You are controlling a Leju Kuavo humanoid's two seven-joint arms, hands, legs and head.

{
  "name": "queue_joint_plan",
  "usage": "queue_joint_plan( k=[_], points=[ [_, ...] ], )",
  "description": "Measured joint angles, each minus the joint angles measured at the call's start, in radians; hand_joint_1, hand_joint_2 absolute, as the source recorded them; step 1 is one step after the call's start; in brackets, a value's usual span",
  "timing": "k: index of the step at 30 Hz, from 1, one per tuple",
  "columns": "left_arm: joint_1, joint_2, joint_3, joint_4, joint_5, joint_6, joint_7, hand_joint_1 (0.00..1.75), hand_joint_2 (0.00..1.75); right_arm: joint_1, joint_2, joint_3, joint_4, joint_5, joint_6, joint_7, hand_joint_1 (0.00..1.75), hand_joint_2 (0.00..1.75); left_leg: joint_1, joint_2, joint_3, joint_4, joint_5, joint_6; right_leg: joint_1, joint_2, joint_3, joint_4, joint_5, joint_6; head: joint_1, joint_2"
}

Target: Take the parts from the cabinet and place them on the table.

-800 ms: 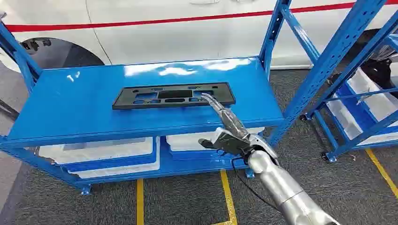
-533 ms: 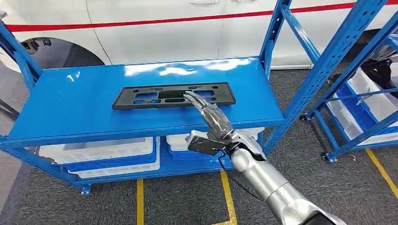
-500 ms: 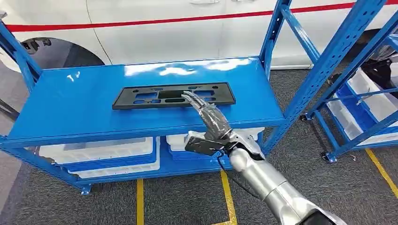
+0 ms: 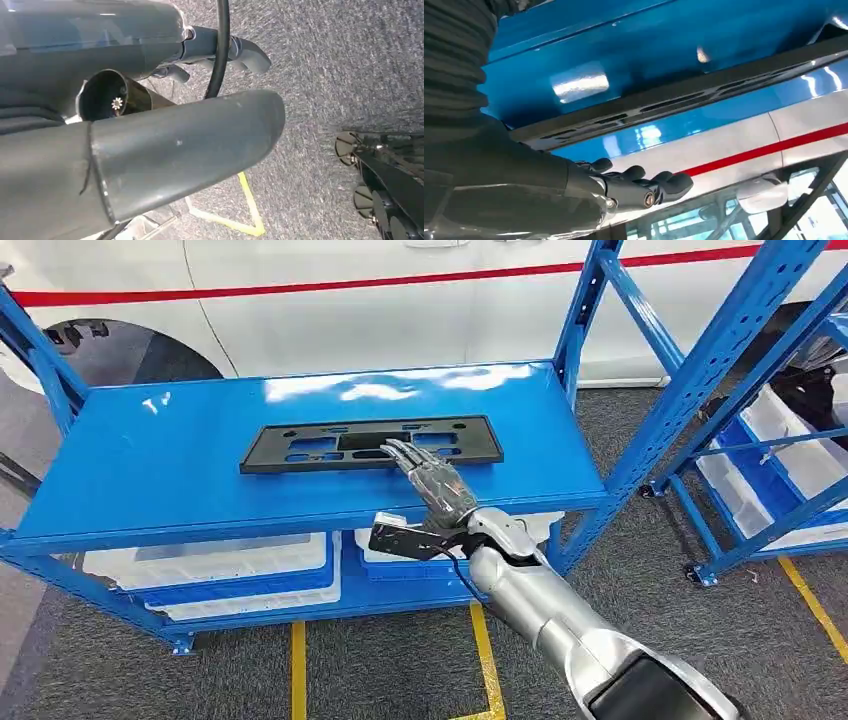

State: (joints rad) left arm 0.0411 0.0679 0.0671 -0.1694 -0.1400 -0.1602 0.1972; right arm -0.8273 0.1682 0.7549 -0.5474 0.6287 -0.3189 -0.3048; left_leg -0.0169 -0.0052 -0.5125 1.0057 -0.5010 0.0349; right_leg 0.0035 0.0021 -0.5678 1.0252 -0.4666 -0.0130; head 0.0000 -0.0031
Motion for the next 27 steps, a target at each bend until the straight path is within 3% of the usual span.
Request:
queue_joint_plan(
  k=[9,11,12,14,16,17,18,19,20,21,22,23,26,27],
  points=[
    [0.000,0.009,-0.004,0.001,0.000,0.000,-0.006,0.00,0.00,-0.011,0.019,0.000,0.035,0.002,0.000,0.000,0.00,1.75,-0.002,0.000,-0.006,0.008,-0.001,0.001,-0.003,0.000,-0.002,-0.001,0.004,0.006,0.000,0.000],
    [0.000,0.010,-0.004,0.001,0.000,-0.001,-0.006,0.00,0.00,-0.012,0.022,0.000,0.038,0.002,0.000,0.000,0.00,1.75,-0.003,0.000,-0.007,0.008,0.002,0.005,-0.004,0.000,-0.002,-0.004,0.007,0.011,0.000,0.000],
    [-0.001,0.010,-0.004,0.001,0.000,-0.001,-0.007,0.00,0.00,-0.015,0.023,0.000,0.038,0.002,0.000,0.000,0.00,1.75,0.003,0.001,-0.004,-0.004,0.009,0.014,0.000,0.001,-0.003,-0.003,0.006,0.013,0.000,0.000],
    [-0.001,0.010,-0.004,0.001,0.000,-0.002,-0.008,0.00,0.00,-0.020,0.024,0.000,0.040,0.002,0.000,0.000,0.00,1.75,0.007,0.004,-0.002,-0.009,0.015,0.023,0.000,0.000,-0.036,0.064,-0.037,0.017,0.001,0.000],
    [-0.001,0.010,-0.004,0.001,0.000,-0.003,-0.008,0.00,0.00,-0.018,0.024,-0.001,0.043,0.002,0.000,-0.002,0.00,1.75,0.007,0.003,-0.004,-0.009,0.014,0.025,-0.003,0.000,-0.123,0.230,-0.103,0.018,0.000,0.000],
    [-0.001,0.010,-0.004,0.001,0.000,-0.003,-0.008,0.00,0.00,-0.014,0.024,0.000,0.046,0.002,0.000,-0.004,0.00,1.75,0.006,0.003,-0.004,-0.009,0.013,0.025,-0.002,0.000,-0.166,0.303,-0.119,0.017,0.001,0.000],
    [0.000,0.010,-0.004,0.001,0.000,-0.003,-0.008,0.00,0.00,-0.009,0.024,0.000,0.048,0.004,0.000,-0.004,0.00,0.00,0.006,0.002,-0.002,-0.009,0.011,0.024,-0.003,0.000,-0.189,0.329,-0.110,0.015,0.000,0.000],
    [0.000,0.010,-0.004,0.001,0.000,-0.003,-0.008,0.00,0.00,-0.006,0.024,0.000,0.048,0.008,-0.002,-0.004,0.00,0.00,0.005,0.001,0.002,-0.008,0.008,0.023,-0.002,0.000,-0.185,0.300,-0.074,0.011,0.001,0.000],
    [0.000,0.010,-0.004,0.001,0.000,-0.003,-0.008,0.00,0.00,-0.004,0.024,0.000,0.047,0.008,-0.004,-0.004,0.00,0.00,0.004,0.000,0.009,-0.008,0.003,0.022,0.001,0.001,-0.157,0.230,-0.019,0.005,0.001,0.000],
    [0.000,0.010,-0.004,0.001,0.000,-0.003,-0.008,0.00,0.00,-0.004,0.024,0.000,0.047,0.009,-0.006,-0.004,0.00,0.00,0.001,-0.001,0.018,-0.008,-0.003,0.020,0.004,0.001,-0.119,0.138,0.039,-0.006,0.001,0.000],
    [0.000,0.010,-0.004,0.001,0.000,-0.003,-0.007,0.00,0.00,-0.004,0.024,-0.001,0.046,0.010,-0.010,-0.004,0.00,0.00,0.000,0.000,0.024,-0.008,-0.010,0.018,0.008,0.001,-0.086,0.050,0.080,-0.019,0.001,0.000],
    [0.002,0.001,-0.005,0.005,0.000,-0.003,-0.006,0.00,0.00,-0.002,0.022,-0.001,0.046,0.011,-0.013,-0.006,0.00,0.00,-0.002,0.001,0.018,-0.008,-0.015,0.013,0.014,0.000,-0.077,0.044,0.063,-0.029,-0.003,0.000],
    [-0.004,0.005,-0.005,0.005,0.000,-0.002,-0.004,0.00,0.00,0.008,0.020,-0.001,0.045,0.017,-0.017,-0.010,0.00,0.00,0.010,0.002,0.013,-0.007,-0.019,-0.004,0.024,0.000,-0.064,0.009,0.046,-0.037,-0.002,0.000],
    [-0.005,0.005,-0.005,0.005,0.000,-0.003,-0.004,0.00,0.00,0.010,0.019,-0.001,0.045,0.019,-0.018,-0.011,0.00,0.00,0.005,0.005,0.018,-0.011,-0.023,-0.010,0.016,0.003,-0.059,-0.002,0.044,-0.039,-0.002,0.000]
  ],
)
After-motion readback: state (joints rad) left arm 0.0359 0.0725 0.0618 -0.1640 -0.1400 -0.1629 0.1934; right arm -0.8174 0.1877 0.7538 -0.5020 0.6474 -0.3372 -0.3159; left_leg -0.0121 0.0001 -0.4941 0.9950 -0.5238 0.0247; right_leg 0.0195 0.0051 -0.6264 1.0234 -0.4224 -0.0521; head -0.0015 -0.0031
